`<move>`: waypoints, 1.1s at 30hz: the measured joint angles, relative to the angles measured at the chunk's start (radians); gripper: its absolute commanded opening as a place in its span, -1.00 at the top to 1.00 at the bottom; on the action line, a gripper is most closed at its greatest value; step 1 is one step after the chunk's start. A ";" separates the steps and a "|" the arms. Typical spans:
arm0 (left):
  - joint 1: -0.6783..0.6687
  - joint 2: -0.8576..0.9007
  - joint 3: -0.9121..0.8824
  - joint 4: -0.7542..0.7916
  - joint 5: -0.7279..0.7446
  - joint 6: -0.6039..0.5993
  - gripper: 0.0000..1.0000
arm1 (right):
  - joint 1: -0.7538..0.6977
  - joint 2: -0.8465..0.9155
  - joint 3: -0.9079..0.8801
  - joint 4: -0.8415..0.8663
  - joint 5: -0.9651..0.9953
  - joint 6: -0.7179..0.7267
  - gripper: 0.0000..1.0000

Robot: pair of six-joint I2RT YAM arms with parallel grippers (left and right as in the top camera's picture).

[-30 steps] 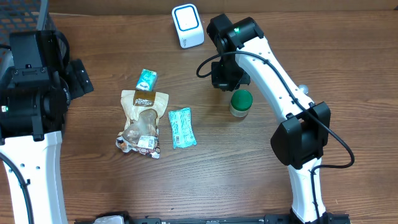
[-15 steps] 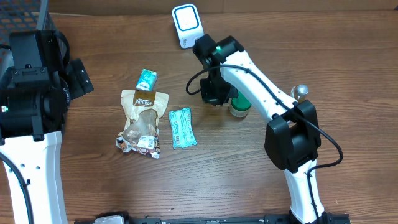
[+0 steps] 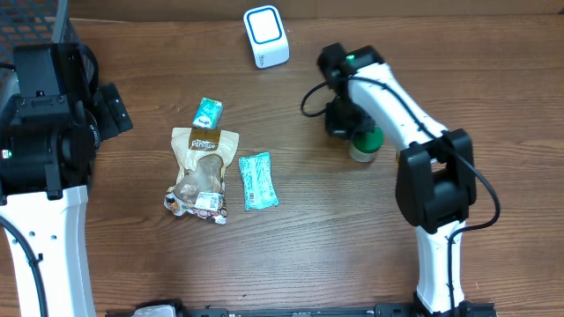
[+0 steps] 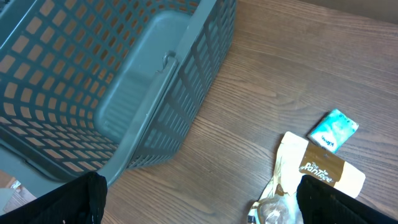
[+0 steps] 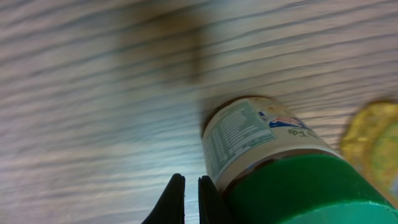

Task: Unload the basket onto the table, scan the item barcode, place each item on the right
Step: 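Carry the jar right and set it beside the oil bottle, open gripper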

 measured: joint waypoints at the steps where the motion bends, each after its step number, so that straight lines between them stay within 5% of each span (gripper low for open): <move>1: 0.000 0.000 0.000 0.000 0.000 0.000 -0.99 | -0.014 0.000 0.000 0.000 0.000 0.005 0.87; 33: 0.000 0.000 0.000 0.000 0.000 0.000 -0.99 | -0.057 0.000 0.000 -0.037 0.058 0.077 0.71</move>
